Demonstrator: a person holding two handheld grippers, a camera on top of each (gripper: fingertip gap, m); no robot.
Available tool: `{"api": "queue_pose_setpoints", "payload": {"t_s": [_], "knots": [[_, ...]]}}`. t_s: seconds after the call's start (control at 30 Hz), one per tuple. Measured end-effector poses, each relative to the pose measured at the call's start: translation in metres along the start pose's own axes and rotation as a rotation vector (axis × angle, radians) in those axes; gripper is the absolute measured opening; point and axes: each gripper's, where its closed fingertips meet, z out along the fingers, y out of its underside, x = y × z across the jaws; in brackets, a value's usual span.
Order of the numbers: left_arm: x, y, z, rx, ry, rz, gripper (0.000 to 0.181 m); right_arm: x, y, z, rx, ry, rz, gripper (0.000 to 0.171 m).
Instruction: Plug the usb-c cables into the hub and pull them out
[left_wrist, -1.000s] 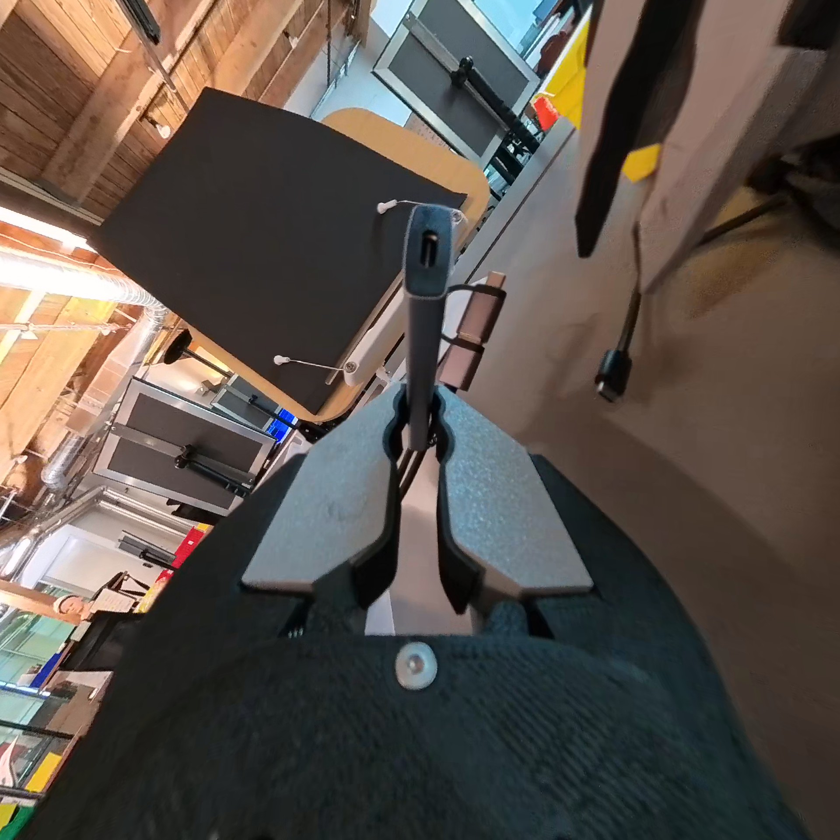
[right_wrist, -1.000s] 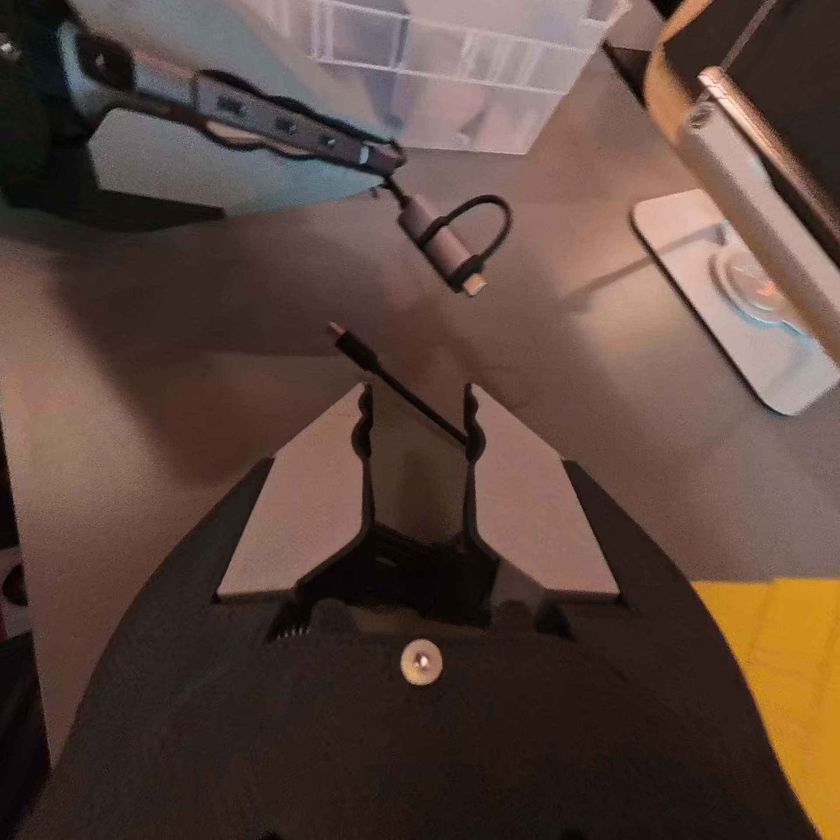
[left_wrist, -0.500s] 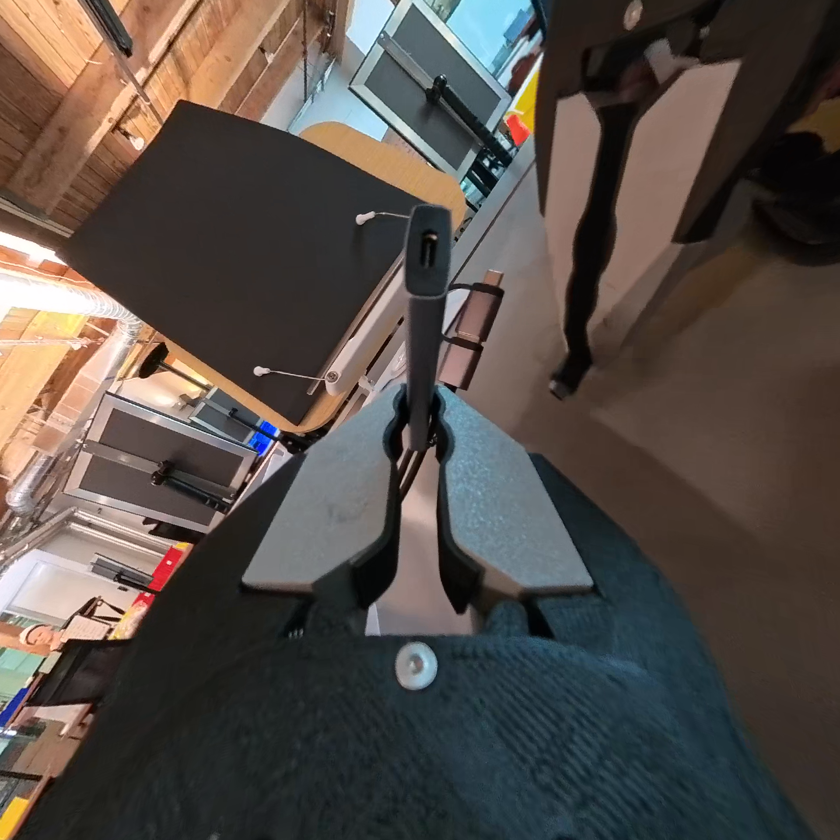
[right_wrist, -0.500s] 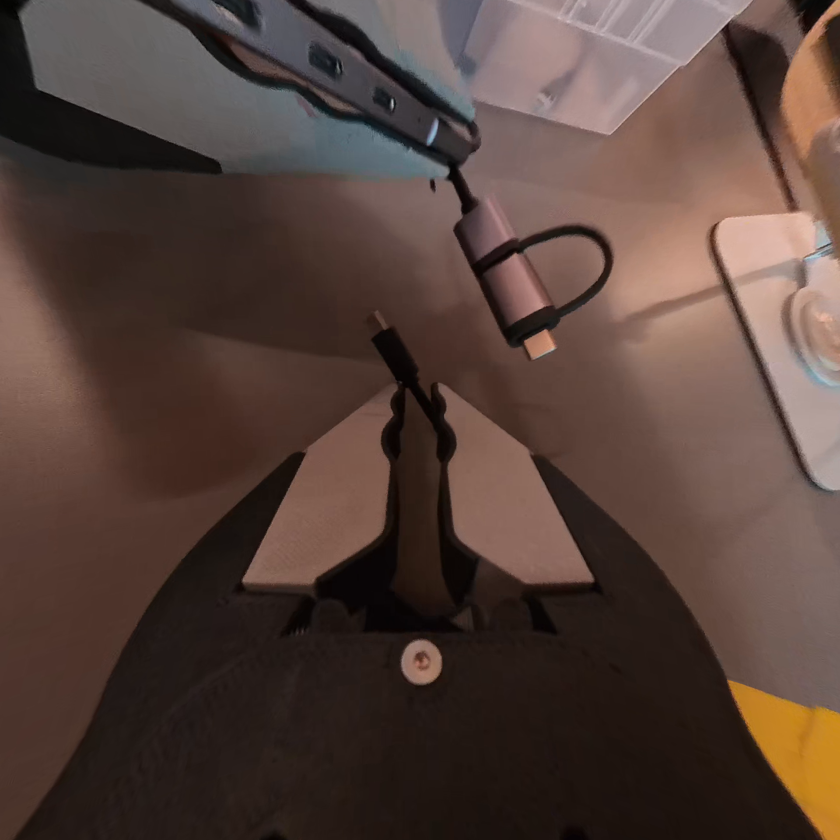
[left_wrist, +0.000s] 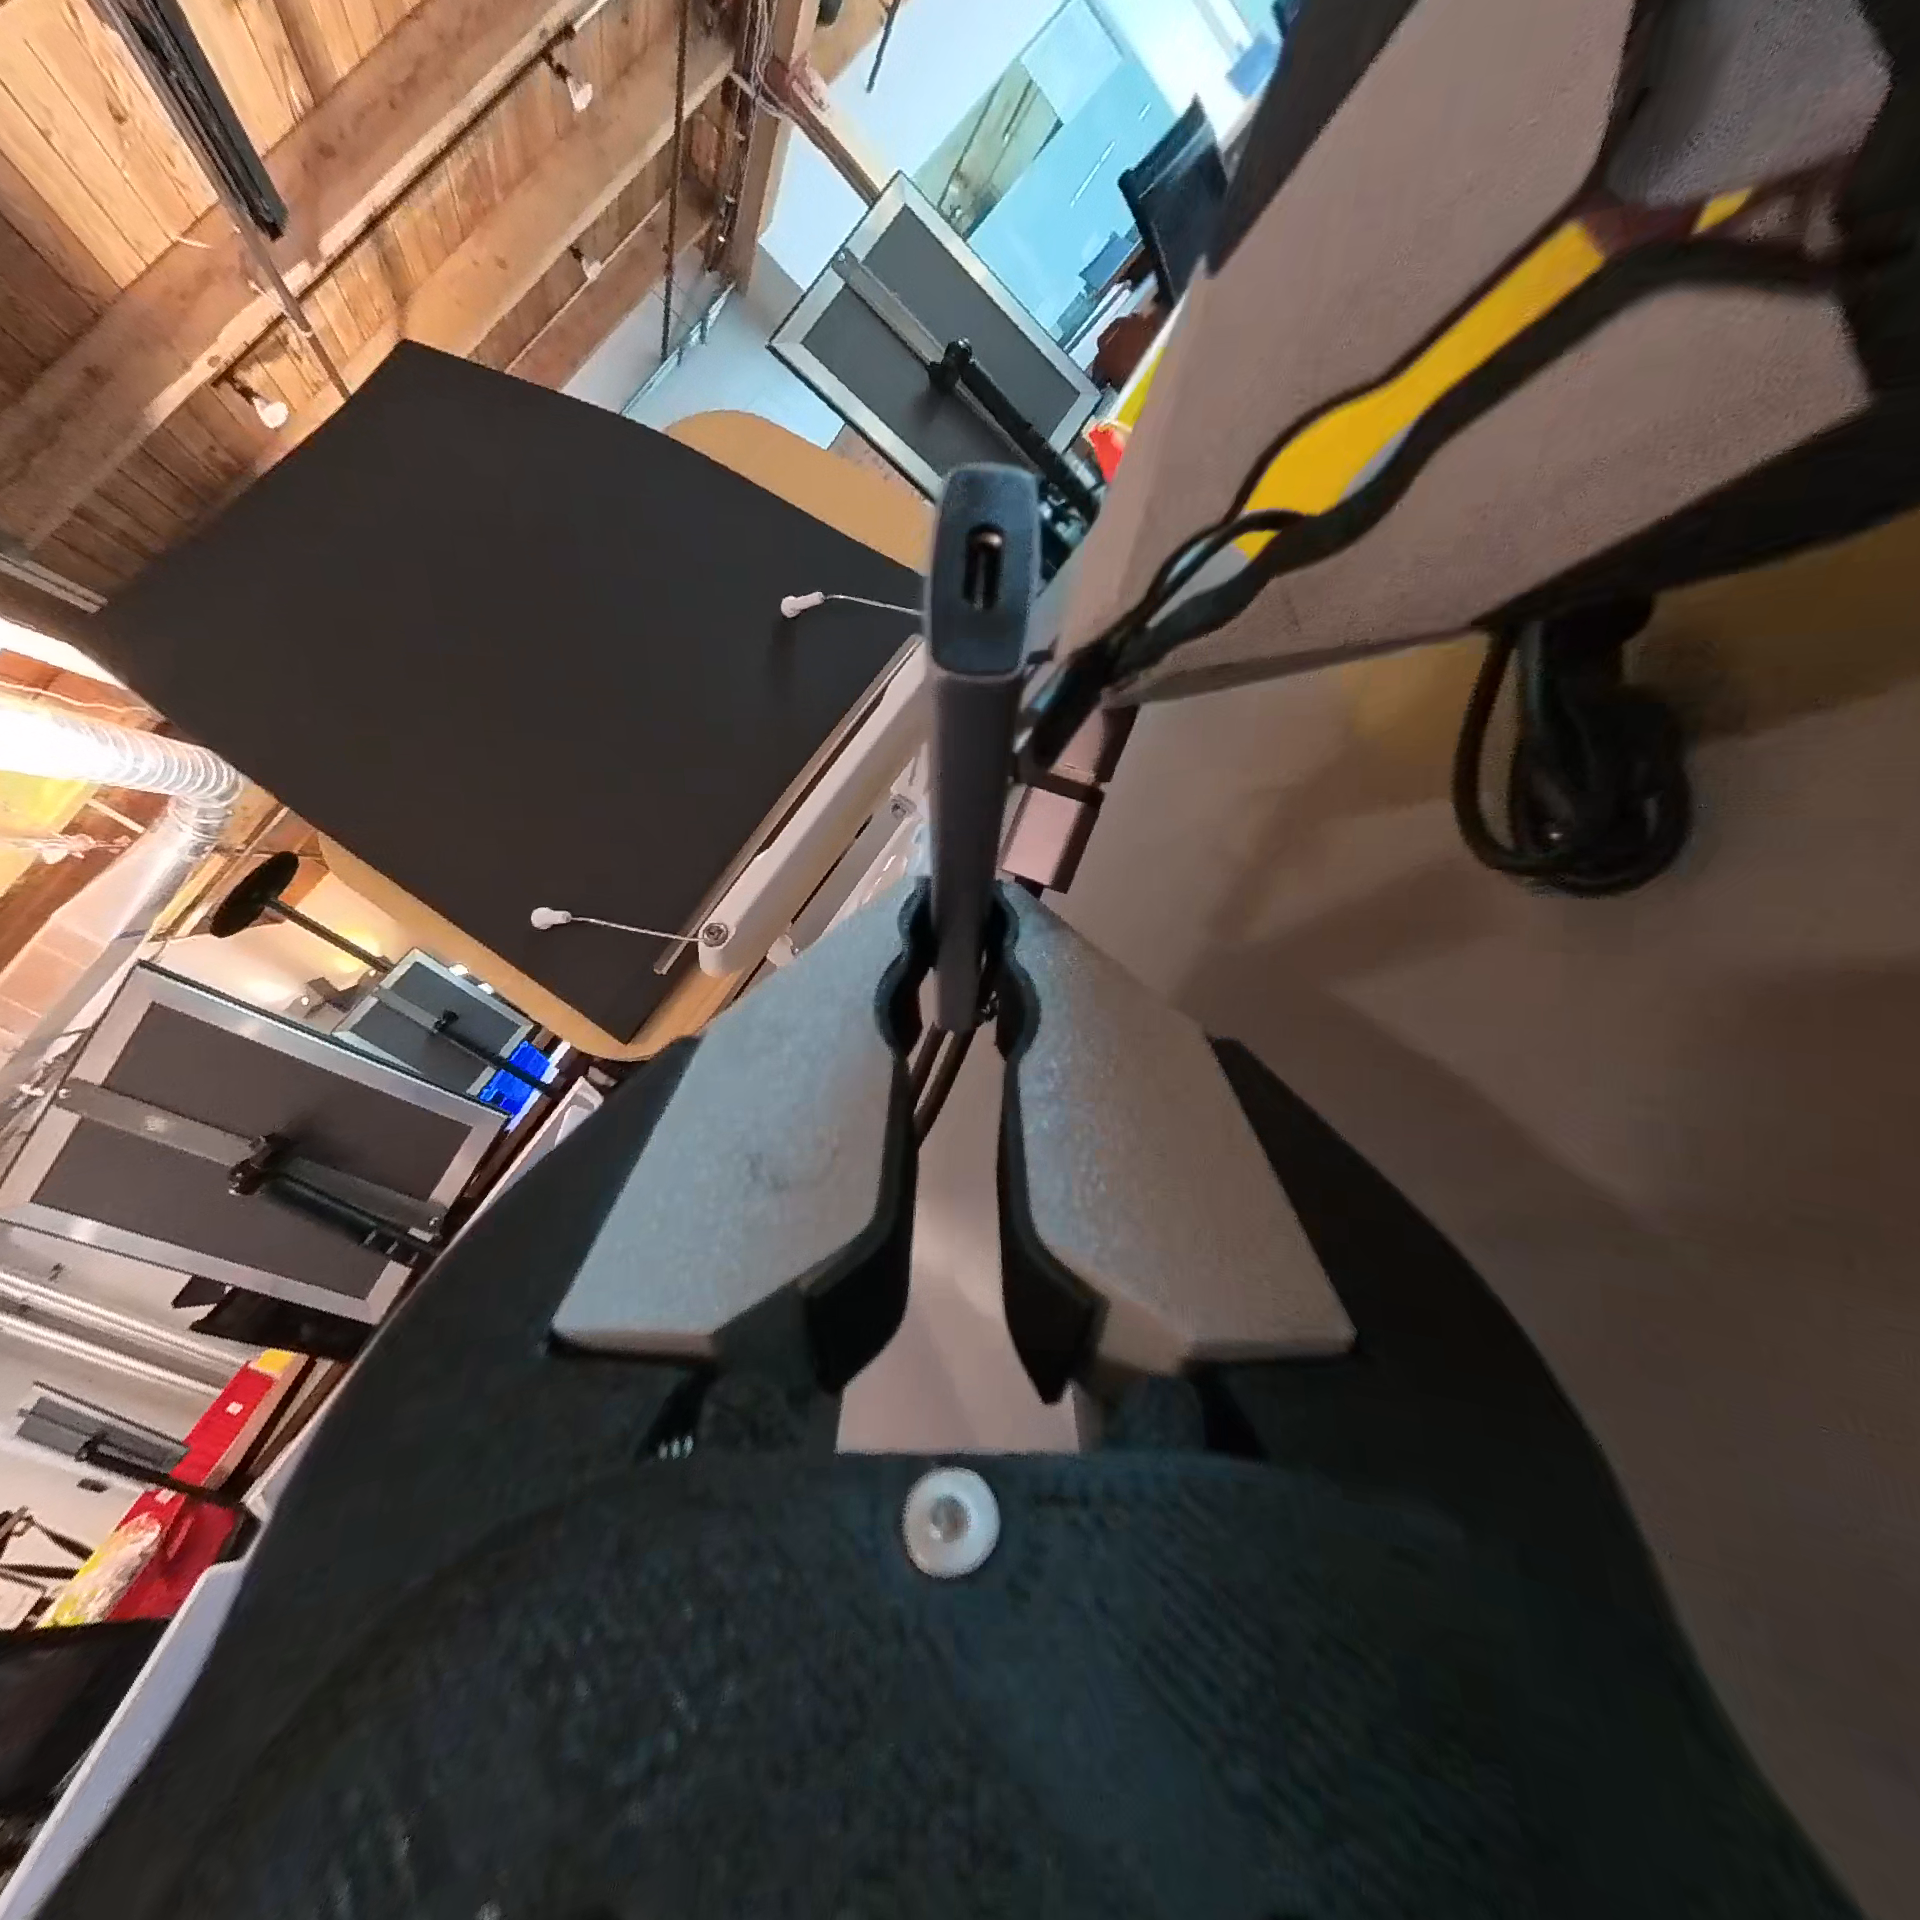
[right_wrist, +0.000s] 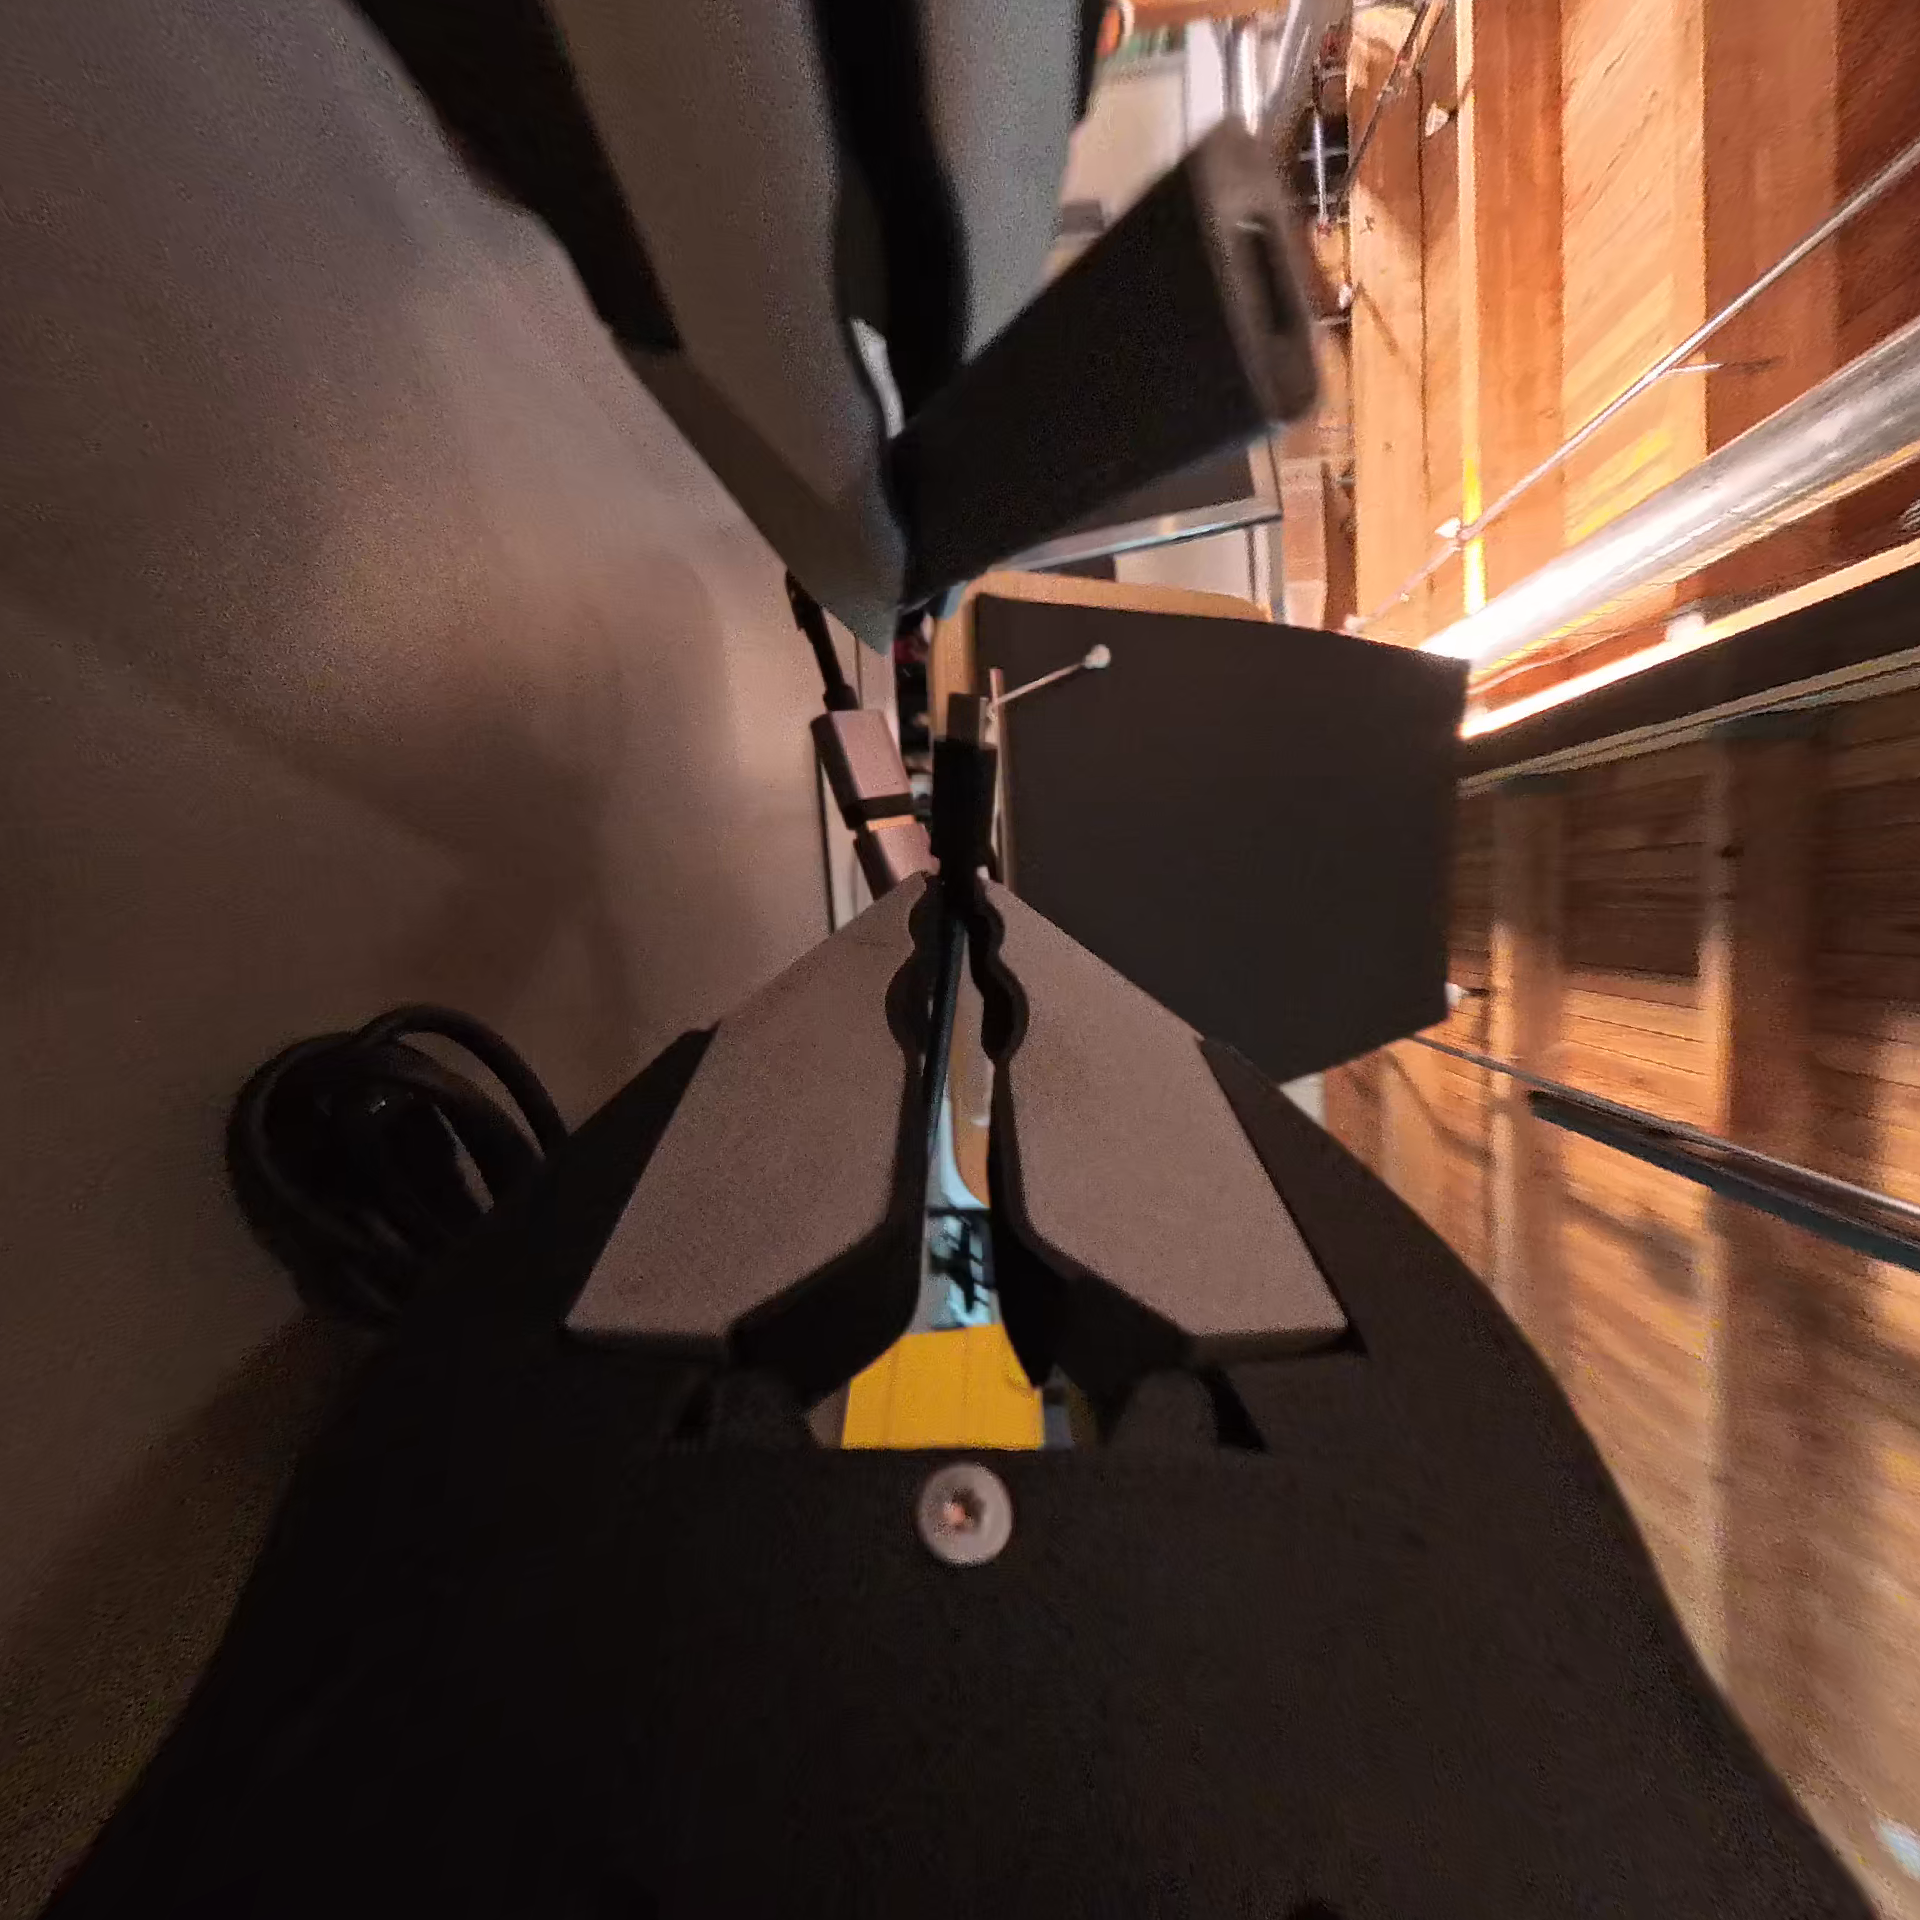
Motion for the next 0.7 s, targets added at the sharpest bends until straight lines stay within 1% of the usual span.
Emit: {"api": "queue_pose_setpoints", "payload": {"t_s": [0.13,0.3,0.7], "knots": [[0.006,-0.004,-0.001,0.026,0.038,-0.006,0.006,0.001,0.007,0.005,-0.103,0.059,-0.101,0.001],[0.009,-0.008,-0.002,0.044,0.047,0.015,0.006,0.002,-0.007,0.0,-0.089,0.084,-0.142,0.001],[0.009,-0.01,-0.002,0.04,0.039,0.014,0.007,0.007,-0.019,-0.007,-0.088,0.127,-0.239,0.001]]}}
